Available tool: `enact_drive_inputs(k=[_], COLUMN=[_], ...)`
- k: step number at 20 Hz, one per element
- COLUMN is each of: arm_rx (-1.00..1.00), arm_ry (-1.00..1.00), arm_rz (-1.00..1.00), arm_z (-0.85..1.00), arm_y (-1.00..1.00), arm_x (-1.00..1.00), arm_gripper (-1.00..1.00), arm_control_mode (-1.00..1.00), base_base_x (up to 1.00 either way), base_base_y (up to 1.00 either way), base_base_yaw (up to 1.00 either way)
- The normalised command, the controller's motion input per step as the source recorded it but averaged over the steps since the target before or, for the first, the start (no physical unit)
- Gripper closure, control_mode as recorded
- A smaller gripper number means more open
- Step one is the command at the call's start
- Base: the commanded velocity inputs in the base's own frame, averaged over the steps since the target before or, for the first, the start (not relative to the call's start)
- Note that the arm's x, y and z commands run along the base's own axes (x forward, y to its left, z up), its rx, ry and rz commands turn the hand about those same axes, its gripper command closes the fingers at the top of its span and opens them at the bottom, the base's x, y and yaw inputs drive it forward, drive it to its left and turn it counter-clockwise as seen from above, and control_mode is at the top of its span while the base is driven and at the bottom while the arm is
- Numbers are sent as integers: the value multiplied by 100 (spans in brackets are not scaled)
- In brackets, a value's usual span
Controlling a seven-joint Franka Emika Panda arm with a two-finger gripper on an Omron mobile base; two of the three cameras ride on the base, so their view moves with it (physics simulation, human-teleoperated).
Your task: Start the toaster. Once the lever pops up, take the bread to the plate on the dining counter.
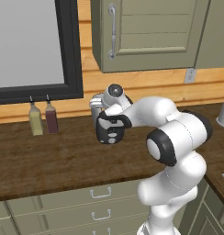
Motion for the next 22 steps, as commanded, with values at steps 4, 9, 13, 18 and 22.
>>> enact_drive_inputs(k=[4,9,13,18,22], arm_rx=[0,0,0,0,0], arm_ry=[0,0,0,0,0], arm_rz=[0,0,0,0,0], arm_z=[0,0,0,0,0], arm_y=[0,0,0,0,0], arm_x=[0,0,0,0,0], arm_gripper=[-100,-100,-100,-100,-100], arm_control_mode=[-100,-100,-100,-100,-100], base_base_x=[0,0,0,0,0], base_base_y=[0,0,0,0,0], base_base_yaw=[0,0,0,0,0])
